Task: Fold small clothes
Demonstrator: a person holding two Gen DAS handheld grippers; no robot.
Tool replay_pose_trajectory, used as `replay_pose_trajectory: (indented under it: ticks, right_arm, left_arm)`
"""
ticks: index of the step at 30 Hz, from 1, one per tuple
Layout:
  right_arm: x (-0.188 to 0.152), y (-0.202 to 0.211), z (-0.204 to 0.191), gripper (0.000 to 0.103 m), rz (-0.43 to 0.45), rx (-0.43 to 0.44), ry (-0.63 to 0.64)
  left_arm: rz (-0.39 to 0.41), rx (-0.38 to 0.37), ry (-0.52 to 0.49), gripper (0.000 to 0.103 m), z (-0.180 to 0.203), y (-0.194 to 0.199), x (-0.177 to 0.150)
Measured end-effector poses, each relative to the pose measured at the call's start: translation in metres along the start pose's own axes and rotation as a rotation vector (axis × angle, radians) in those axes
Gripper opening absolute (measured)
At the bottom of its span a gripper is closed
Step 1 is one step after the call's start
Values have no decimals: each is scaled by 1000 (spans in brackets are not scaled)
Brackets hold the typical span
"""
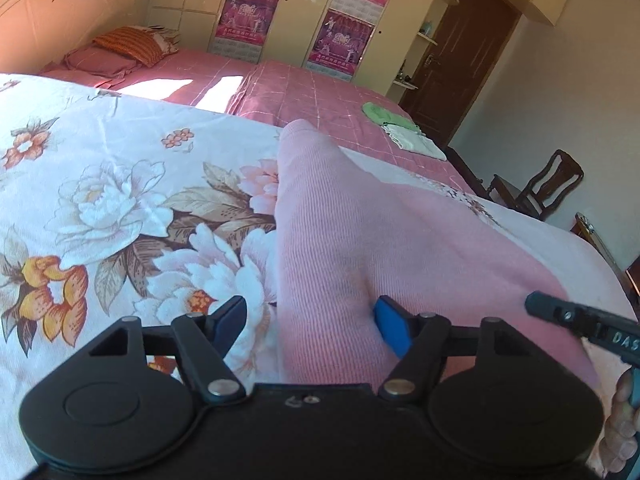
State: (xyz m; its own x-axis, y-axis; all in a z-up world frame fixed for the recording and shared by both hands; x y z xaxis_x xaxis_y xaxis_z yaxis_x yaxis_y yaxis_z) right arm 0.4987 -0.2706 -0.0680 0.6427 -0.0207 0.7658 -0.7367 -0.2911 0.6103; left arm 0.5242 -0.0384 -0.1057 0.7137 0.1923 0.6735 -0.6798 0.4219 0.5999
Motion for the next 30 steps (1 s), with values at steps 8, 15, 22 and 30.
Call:
replay_pose_trajectory:
  ticks: [8, 15, 22, 30]
  right_arm:
    - [-24, -8, 33, 9, -62, -72, -45]
    - [-31, 3, 40, 9, -26, -67, -61]
    - [-22, -2, 57, 41, -23, -30, -144]
    - [16, -49, 80, 51, -52, 34, -285]
  left_arm:
    - [-98, 1, -83, 79, 29, -28, 0]
    - [-111, -29, -109, 76, 29, -23, 3]
    - [-61, -55, -89, 78, 23, -18, 22]
    - [-35, -71, 31, 75, -14, -43, 58]
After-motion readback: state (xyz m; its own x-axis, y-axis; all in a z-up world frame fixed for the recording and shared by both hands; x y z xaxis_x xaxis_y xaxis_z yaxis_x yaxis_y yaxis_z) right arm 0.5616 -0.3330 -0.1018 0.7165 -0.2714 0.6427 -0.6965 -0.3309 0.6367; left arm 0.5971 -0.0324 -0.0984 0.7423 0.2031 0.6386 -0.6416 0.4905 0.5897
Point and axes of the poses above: each gripper's, at about its wrist camera, not at the fingertips, and y roughly against the way its jaws point, z to its right, x to its top, the point moved 4 cm from there along -y, roughly the way its jaws point, and after that the axes turned 11 degrees about -x, right-handed, at the moved point
